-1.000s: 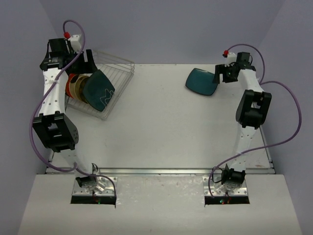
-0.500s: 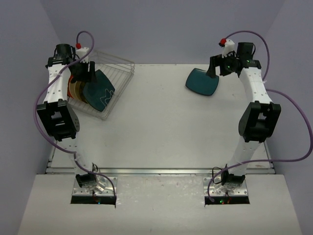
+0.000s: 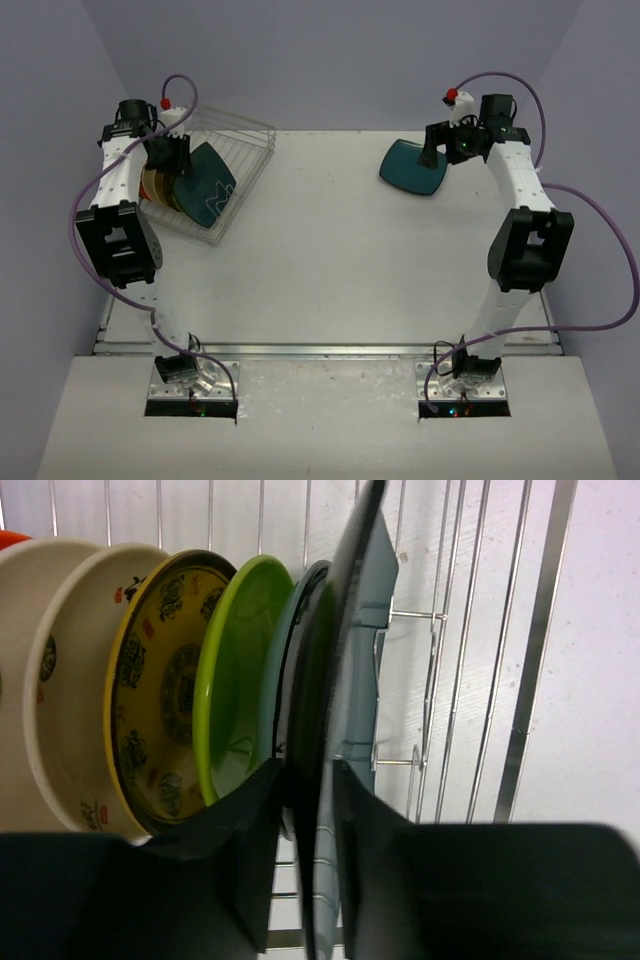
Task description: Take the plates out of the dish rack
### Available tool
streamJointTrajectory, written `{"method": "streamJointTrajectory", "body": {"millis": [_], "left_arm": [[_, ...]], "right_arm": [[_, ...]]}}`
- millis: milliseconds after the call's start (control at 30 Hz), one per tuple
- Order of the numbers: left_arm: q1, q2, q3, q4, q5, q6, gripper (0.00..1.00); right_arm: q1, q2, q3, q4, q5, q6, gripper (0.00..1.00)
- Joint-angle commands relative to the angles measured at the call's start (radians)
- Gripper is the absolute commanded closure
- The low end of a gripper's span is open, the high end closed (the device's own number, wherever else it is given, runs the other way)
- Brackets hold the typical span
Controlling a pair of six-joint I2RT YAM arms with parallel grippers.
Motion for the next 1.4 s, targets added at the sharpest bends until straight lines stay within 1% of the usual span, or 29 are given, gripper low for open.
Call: {"method": "streamJointTrajectory", "body": {"millis": [0,67,100,133,167,367,467,567,633,733,933,1067,1133,1233,1267,1300,1367], "left_arm": [[-0.037,0.004,-0.017,-0.021,0.042,-0.008,0.81],[-0.040,-0.002,-0.020,-0.015,0.036,-0.017,0.86],[-0.041,-0.008,-0.016,-0.009,0.024,-0.026,0.93],[-0.041,-0.013,-0.011,-0.006,0.014,-0.035,0.98],[-0.041,-0.017,-0.006,-0.004,0.005,-0.045,1.00],[-0.041,-0.082,0.020,0.040,-0.022,-0.085,1.00],[-0.041,-0.103,0.104,0.026,-0.022,-0.101,1.00],[-0.041,-0.133,0.156,0.036,-0.026,-0.109,1.00],[-0.044,-0.163,0.164,0.066,-0.039,-0.108,1.00],[-0.048,-0.203,0.158,0.107,-0.062,-0.089,1.00],[-0.090,-0.275,0.178,0.115,-0.046,-0.009,1.00],[-0.101,-0.334,0.173,0.099,0.073,0.026,1.00],[-0.101,-0.350,0.171,0.079,0.194,0.046,1.00],[-0.115,-0.379,0.152,0.038,0.323,0.080,1.00],[-0.140,-0.387,0.138,0.012,0.360,0.101,1.00],[-0.188,-0.390,0.118,-0.015,0.379,0.139,1.00],[-0.268,-0.392,0.078,-0.059,0.393,0.179,1.00]], "right_arm": [[0.006,-0.068,-0.018,0.029,-0.021,0.010,0.01],[0.006,-0.071,-0.020,0.030,-0.022,0.010,0.01],[0.006,-0.076,-0.025,0.030,-0.024,0.010,0.01],[0.006,-0.082,-0.029,0.032,-0.026,0.010,0.01],[0.006,-0.086,-0.031,0.034,-0.027,0.011,0.01],[0.006,-0.102,-0.039,0.034,-0.037,0.013,0.01],[0.008,-0.110,-0.032,0.029,-0.040,0.011,0.01],[0.010,-0.116,-0.025,0.025,-0.047,0.011,0.01],[0.014,-0.120,-0.021,0.023,-0.051,0.011,0.01],[0.021,-0.124,-0.021,0.025,-0.048,0.007,0.01],[0.031,-0.125,-0.008,0.019,-0.063,-0.005,0.01],[0.040,-0.138,0.015,0.019,-0.123,-0.005,0.01],[0.040,-0.146,0.025,0.021,-0.168,0.009,0.01],[0.048,-0.176,0.015,0.041,-0.264,0.023,0.01],[0.057,-0.189,0.004,0.064,-0.295,0.026,0.02],[0.067,-0.214,-0.021,0.094,-0.331,0.022,0.03],[0.095,-0.257,-0.051,0.106,-0.347,-0.015,0.05]]}}
